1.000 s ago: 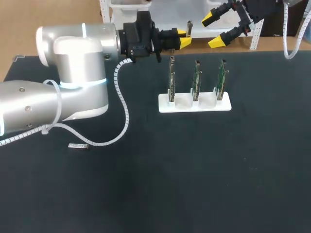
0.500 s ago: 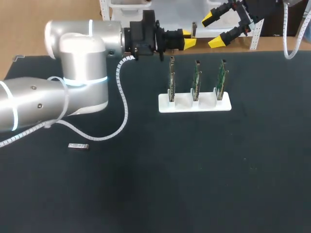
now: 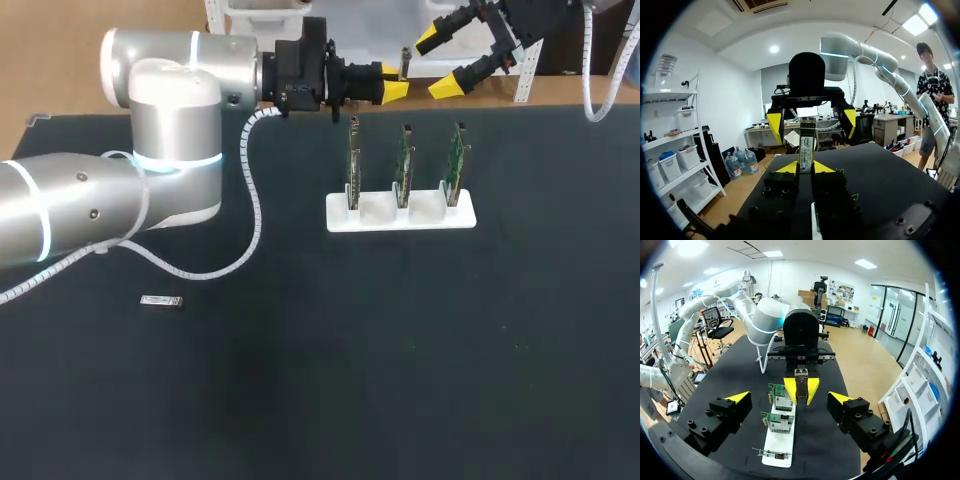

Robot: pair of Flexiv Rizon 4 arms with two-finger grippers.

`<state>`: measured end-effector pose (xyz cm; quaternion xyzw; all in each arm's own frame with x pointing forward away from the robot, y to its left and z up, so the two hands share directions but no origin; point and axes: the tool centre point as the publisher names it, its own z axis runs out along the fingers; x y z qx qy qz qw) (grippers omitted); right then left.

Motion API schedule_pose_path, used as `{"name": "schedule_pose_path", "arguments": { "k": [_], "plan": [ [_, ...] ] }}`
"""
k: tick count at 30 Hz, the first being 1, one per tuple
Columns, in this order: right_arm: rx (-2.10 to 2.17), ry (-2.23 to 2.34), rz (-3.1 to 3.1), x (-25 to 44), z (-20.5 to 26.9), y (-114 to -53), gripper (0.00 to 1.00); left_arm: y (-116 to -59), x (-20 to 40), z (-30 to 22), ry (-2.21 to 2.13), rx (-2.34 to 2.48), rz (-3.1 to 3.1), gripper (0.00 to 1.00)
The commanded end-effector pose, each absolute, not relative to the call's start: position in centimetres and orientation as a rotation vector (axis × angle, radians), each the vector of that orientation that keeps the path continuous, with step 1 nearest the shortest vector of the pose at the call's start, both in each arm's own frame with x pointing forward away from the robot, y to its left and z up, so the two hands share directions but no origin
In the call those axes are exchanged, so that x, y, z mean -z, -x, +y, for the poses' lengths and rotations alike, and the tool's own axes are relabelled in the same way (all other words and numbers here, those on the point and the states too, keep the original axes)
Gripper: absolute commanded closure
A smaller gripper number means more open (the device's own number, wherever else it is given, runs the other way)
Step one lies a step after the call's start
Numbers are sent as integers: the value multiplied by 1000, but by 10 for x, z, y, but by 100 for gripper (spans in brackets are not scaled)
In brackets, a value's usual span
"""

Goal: Pick up the optical module with the left hand, and insert it into the network port with the right hand.

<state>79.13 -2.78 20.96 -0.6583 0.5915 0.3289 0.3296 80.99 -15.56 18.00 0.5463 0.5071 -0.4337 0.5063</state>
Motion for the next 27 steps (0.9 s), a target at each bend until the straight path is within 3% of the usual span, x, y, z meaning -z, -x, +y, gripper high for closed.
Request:
{"name": "schedule_pose_path", "arguments": {
  "k": [1,27],
  "plan": [
    [-857,1720,1548,-210,-28,-790,0,-805,-180,-155,-1303,1034,1240,100],
    [-857,1720,1548,-210,-28,-790,0,-788,-173,-169,-1316,1081,1244,100]
  ]
}}
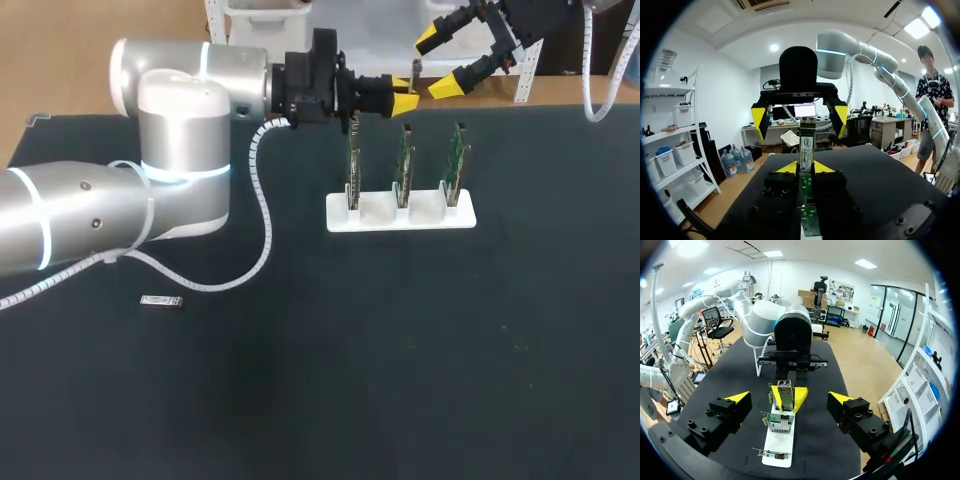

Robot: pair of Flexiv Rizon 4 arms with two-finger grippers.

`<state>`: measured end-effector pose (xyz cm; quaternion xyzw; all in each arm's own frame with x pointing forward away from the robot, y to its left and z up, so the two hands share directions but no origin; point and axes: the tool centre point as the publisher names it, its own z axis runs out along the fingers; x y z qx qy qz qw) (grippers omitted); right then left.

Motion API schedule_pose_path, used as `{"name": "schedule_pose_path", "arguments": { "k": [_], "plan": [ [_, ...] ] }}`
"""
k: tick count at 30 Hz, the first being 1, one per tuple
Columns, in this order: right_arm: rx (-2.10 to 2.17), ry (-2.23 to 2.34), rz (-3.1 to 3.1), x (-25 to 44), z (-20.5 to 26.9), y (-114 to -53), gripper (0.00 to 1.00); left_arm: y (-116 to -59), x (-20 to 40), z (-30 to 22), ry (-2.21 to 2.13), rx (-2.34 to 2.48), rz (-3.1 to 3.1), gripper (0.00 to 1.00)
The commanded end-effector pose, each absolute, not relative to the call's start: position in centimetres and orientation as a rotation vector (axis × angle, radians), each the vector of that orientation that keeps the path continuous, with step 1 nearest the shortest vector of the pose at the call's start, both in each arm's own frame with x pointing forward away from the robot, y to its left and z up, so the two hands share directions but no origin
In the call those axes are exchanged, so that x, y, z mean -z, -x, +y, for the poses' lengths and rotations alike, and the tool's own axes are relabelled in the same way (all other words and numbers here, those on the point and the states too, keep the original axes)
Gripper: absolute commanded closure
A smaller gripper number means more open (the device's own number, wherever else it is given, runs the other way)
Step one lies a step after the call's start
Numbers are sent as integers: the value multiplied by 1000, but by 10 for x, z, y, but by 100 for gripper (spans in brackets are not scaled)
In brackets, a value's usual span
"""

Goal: Pick up the optical module with the left hand, and insert it into the network port with the right hand.

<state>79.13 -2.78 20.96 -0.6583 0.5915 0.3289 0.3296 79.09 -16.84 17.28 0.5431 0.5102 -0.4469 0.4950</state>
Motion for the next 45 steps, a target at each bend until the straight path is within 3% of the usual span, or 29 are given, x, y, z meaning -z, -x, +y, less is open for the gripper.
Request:
{"name": "schedule_pose_path", "arguments": {
  "k": [1,45],
  "plan": [
    [-857,1720,1548,-210,-28,-790,0,-787,-173,-169,-1315,1082,1246,100],
    [-835,1725,1560,-211,-29,-795,0,-783,-172,-164,-1307,1066,1257,100]
  ]
}}
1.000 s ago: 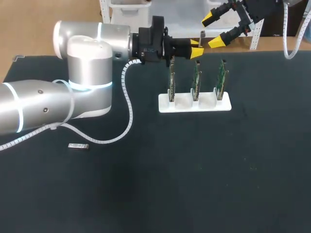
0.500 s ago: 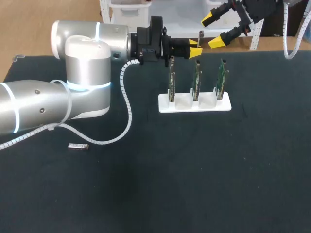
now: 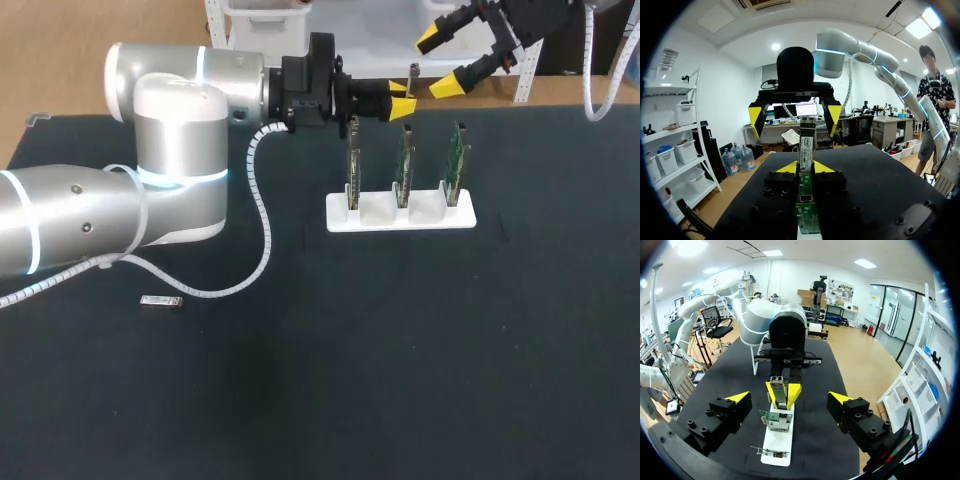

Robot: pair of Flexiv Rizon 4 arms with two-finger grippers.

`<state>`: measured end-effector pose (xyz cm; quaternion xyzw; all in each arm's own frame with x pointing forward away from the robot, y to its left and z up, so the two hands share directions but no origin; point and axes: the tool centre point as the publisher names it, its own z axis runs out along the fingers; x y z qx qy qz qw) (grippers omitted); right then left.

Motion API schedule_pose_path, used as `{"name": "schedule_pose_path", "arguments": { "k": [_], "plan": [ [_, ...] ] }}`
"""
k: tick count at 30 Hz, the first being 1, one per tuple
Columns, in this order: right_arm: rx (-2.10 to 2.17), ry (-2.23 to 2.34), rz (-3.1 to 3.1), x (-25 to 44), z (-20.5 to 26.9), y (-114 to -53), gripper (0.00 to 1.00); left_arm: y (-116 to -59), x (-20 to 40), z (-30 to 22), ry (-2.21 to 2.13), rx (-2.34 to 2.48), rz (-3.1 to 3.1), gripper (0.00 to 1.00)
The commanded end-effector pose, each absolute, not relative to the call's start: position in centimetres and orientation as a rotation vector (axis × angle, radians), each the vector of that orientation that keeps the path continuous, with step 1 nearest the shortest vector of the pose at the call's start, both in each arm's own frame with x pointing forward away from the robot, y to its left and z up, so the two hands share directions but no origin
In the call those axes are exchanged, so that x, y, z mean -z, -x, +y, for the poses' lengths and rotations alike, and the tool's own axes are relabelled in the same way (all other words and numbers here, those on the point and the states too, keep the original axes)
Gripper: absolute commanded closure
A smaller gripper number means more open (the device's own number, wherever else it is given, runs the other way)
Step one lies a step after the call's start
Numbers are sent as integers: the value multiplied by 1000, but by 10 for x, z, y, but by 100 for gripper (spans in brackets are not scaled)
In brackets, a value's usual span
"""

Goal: Pick up the optical module with the left hand, and insert it into the network port with the right hand.

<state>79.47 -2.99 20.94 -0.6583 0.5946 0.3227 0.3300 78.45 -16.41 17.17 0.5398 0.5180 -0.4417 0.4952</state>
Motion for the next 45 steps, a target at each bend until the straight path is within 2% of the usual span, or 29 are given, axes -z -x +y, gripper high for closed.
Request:
{"name": "schedule_pose_path", "arguments": {
  "k": [1,43,44,45],
  "plan": [
    [-835,1729,1558,-212,-28,-796,0,-783,-172,-164,-1307,1066,1257,100],
    [-899,1773,1539,-214,-6,-781,0,-783,-172,-164,-1307,1066,1257,100],
    [-900,1773,1538,-214,-6,-781,3,-783,-172,-164,-1307,1066,1257,100],
    [-901,1772,1537,-215,-5,-781,54,-783,-172,-164,-1307,1066,1257,100]
  ]
}}
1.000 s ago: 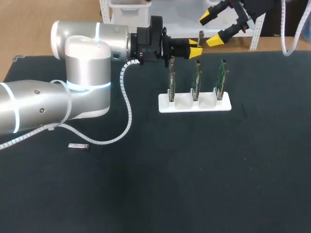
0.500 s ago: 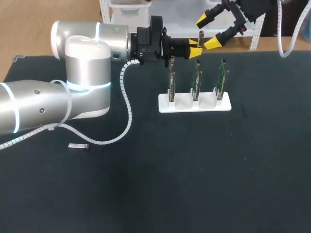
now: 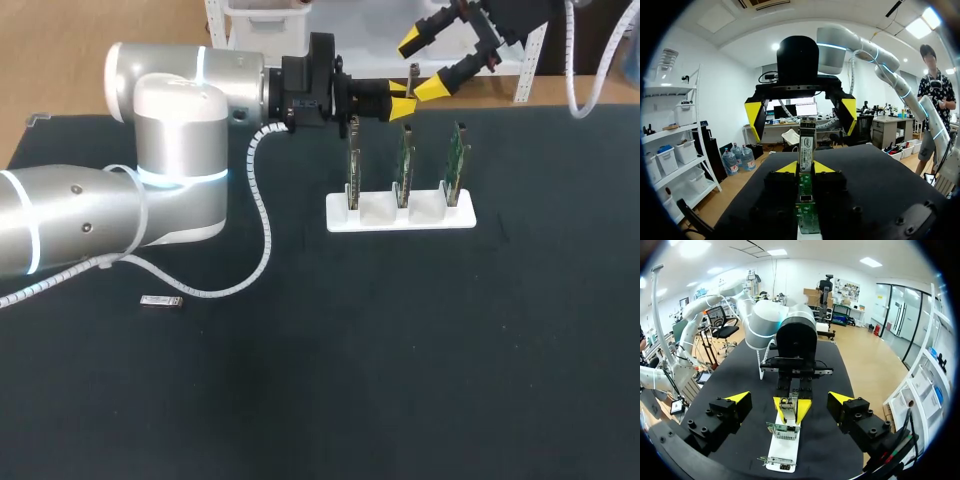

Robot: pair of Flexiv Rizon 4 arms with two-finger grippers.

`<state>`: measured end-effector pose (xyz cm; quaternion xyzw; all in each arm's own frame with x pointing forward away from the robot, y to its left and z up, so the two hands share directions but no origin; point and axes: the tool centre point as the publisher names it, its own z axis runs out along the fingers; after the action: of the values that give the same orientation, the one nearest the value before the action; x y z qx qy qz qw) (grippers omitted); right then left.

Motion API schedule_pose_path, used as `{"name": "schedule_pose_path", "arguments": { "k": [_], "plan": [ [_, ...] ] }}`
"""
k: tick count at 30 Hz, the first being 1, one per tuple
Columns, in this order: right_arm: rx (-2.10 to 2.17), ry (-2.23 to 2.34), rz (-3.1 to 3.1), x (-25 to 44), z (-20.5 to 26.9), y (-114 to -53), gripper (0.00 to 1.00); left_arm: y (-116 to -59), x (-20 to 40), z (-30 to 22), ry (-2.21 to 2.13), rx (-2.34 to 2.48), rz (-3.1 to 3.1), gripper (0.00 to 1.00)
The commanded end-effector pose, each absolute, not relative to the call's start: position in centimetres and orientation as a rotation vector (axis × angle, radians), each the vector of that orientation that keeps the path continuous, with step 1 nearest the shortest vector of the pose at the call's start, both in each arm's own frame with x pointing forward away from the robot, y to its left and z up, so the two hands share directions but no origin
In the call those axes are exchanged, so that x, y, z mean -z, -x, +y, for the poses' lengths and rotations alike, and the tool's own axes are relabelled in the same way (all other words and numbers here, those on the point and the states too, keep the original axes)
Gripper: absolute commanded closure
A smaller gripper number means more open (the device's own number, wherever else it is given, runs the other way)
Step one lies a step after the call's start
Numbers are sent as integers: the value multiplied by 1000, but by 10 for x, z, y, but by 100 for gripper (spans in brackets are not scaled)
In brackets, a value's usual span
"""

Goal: Pick up the optical module with the left hand, and insert it into the network port with the right hand.

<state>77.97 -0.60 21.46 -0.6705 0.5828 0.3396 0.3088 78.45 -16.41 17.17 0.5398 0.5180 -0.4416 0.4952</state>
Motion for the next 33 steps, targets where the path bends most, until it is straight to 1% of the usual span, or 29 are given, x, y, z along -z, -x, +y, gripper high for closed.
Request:
{"name": "schedule_pose_path", "arguments": {
  "k": [1,2,3,28,29,30,31,33],
  "plan": [
    [-903,1771,1536,-215,-5,-781,64,-783,-172,-164,-1307,1066,1257,100],
    [-902,1770,1535,-215,-5,-782,97,-783,-172,-164,-1307,1066,1257,100],
    [-902,1768,1534,-215,-5,-782,100,-783,-172,-164,-1307,1066,1257,100],
    [-905,1779,1525,-215,-1,-786,100,-783,-172,-164,-1307,1066,1257,100],
    [-904,1779,1525,-215,0,-786,100,-783,-172,-164,-1307,1066,1257,95],
    [-904,1779,1526,-215,0,-787,100,-783,-172,-164,-1307,1066,1257,34],
    [-902,1778,1526,-215,-1,-787,100,-783,-172,-164,-1307,1066,1257,0],
    [-900,1777,1527,-216,-1,-787,100,-783,-172,-164,-1307,1066,1257,0]
  ]
}}
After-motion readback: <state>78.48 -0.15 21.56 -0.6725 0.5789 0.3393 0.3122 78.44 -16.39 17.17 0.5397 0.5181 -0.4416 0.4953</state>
